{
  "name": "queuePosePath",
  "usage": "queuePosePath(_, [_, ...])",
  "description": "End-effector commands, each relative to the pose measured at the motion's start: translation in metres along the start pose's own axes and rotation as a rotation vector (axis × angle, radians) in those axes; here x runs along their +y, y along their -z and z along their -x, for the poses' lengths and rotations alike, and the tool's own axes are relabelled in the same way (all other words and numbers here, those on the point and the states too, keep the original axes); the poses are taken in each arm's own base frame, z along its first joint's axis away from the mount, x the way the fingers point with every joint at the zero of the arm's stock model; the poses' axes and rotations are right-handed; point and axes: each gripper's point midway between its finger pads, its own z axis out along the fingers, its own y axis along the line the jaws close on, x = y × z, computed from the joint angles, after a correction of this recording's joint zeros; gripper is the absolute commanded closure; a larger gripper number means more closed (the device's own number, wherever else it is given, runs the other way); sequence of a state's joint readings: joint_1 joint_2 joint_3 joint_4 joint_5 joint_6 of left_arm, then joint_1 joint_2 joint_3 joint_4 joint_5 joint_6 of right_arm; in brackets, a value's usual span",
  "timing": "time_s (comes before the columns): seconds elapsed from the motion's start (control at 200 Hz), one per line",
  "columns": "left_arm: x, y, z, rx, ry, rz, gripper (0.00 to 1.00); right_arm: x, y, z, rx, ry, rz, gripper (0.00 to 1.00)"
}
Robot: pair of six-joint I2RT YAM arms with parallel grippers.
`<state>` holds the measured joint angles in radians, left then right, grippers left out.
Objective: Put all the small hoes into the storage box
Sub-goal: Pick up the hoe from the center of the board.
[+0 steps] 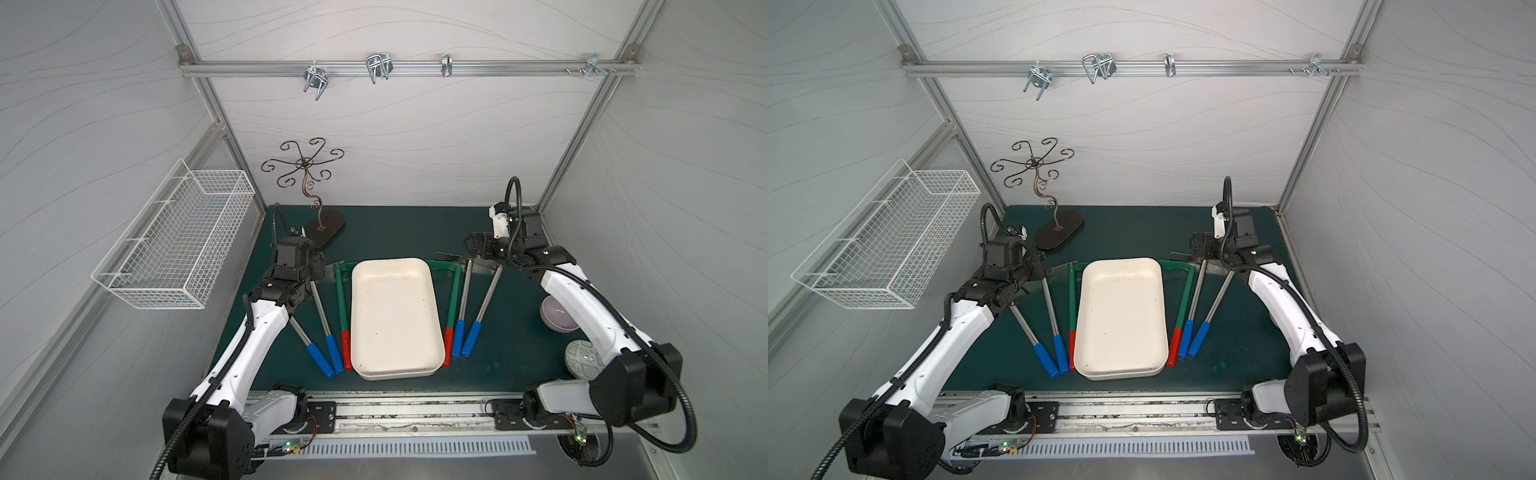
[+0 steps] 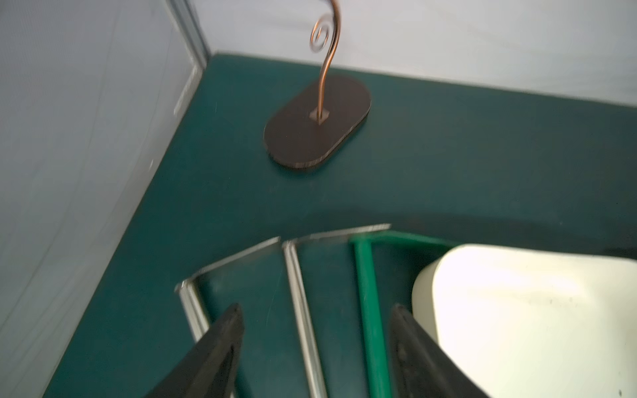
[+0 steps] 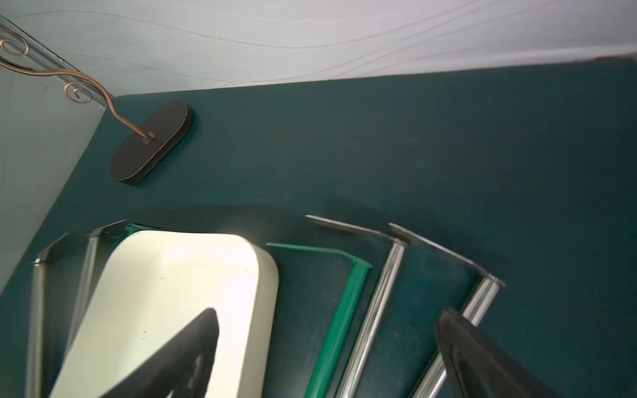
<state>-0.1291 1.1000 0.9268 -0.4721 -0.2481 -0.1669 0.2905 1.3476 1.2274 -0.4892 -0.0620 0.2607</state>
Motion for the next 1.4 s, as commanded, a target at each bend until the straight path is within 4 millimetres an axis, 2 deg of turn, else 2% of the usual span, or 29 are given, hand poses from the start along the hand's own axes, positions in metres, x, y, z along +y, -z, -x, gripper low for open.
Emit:
queuePosePath(0.0, [0.019,0.010,-0.044,0.137,0.041,0.073,0.30,0.002,0.018,-0.048,0.188,-0.165,-0.025,0.01])
queuePosePath(0.1, [0.019,0.015,-0.053,0.149,0.072,0.059,0.30,0.016,0.030,-0.059,0.202,-0.198,0.045,0.01])
queuePosePath(0.29, [0.020,0.019,-0.067,0.199,0.088,0.062,0.30,0.016,0.034,-0.084,0.280,-0.234,-0.003,0.01])
queuePosePath(0.45, [0.015,0.015,-0.070,0.221,0.092,0.049,0.33,0.014,0.027,-0.102,0.372,-0.255,-0.025,0.12])
queuePosePath(0.525, [0.014,0.012,-0.072,0.238,0.091,0.049,0.36,0.019,0.020,-0.109,0.428,-0.260,-0.004,0.26])
queuePosePath(0.57, [0.013,0.011,-0.073,0.247,0.085,0.045,0.43,0.020,0.015,-0.113,0.446,-0.260,-0.002,0.35])
queuePosePath(0.605, [0.012,0.009,-0.074,0.255,0.077,0.038,0.46,0.021,0.010,-0.115,0.453,-0.260,-0.003,0.39])
queuePosePath(0.665, [0.012,0.008,-0.075,0.262,0.077,0.042,0.46,0.022,0.004,-0.118,0.465,-0.255,-0.013,0.43])
queuePosePath(0.82, [0.014,0.006,-0.076,0.273,0.070,0.062,0.46,0.019,-0.019,-0.128,0.536,-0.227,-0.077,0.44])
queuePosePath(0.951, [0.008,0.003,-0.078,0.293,0.082,0.034,0.46,0.014,-0.037,-0.135,0.583,-0.224,-0.109,0.45])
queuePosePath(1.396, [0.006,-0.003,-0.084,0.341,0.104,0.047,0.47,0.003,-0.094,-0.144,0.682,-0.220,-0.195,0.48])
